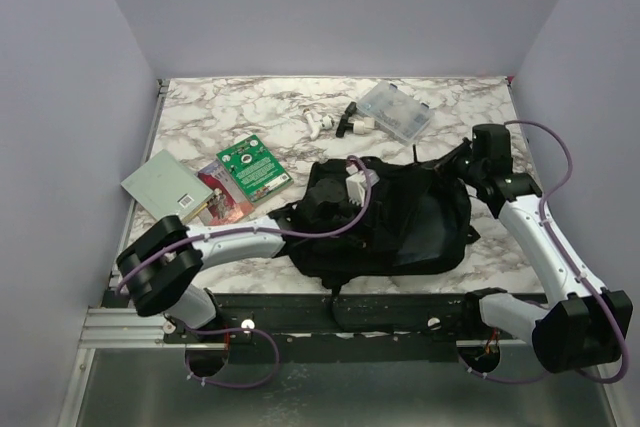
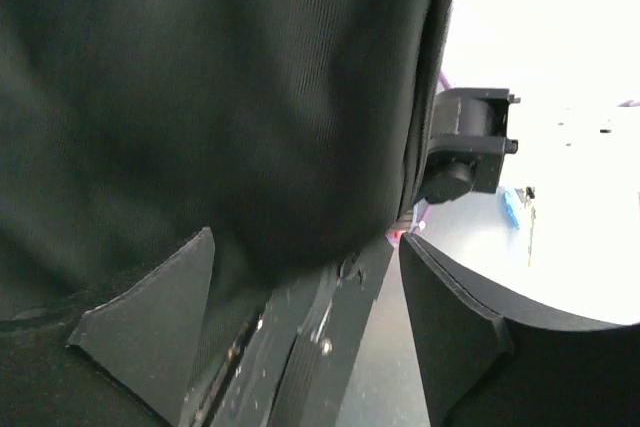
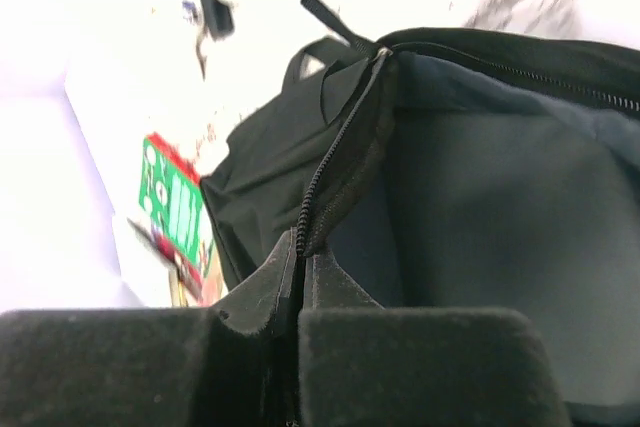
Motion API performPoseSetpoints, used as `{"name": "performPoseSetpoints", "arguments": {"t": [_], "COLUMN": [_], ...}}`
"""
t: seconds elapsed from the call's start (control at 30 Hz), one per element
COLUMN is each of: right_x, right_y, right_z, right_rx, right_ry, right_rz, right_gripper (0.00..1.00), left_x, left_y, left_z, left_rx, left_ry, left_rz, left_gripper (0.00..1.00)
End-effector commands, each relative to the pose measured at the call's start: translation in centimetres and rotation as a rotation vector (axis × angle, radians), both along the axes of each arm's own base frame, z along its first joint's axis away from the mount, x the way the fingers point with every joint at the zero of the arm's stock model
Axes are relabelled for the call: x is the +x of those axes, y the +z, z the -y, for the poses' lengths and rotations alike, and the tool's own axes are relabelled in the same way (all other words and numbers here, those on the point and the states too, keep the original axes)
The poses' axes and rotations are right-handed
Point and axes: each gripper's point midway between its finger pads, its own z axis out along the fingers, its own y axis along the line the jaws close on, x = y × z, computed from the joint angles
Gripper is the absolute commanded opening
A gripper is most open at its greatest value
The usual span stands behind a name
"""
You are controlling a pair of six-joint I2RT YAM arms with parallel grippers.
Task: Pack the student bag
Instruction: Adjust the student bag at the center of the board.
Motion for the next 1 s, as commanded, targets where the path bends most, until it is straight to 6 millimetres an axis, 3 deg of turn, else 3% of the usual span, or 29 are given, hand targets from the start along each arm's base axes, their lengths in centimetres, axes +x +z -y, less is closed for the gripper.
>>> {"name": "performPoseSetpoints", "arguments": {"t": [0.0,0.13,0.27,0.6,0.73,0.97], "right_x": [4.2,4.8,5.2,5.2,5.0,6.0], "right_y": [3.8,3.0,2.1,4.4,4.8,3.9], "right_z": [4.3,7.2,9.1,9.6,9.2,6.2], "right_rx": [-0.122,-0.219,-0.290,-0.400,-0.444,-0.460], "right_ry": [-0.233,-0.354,-0.430,-0.355,-0.282,-0.020], "right_rz": [0.180,0.199,0.190,0.227,0.243,0.169], "right_gripper": [0.00,0.00,0.00,0.04,0.09,0.24], "left_x": [0.2,0.8,1.1,3.7,6.0,11.2], "left_y": [-0.8,-2.4,-3.3,-6.3,-7.6,-8.6], "left_z": [-4.1,-7.2,-8.3,-5.4,-3.8,-3.4], "left_rx": [0.064,0.166,0.192,0.253,0.260,0.259], "left_ry": [0.072,0.157,0.197,0.240,0.236,0.288], "left_rz": [0.022,0.015,0.011,-0.138,-0.188,-0.180], "left_gripper": [0.79,0.84,0.89,0.87,0.86,0.86]}}
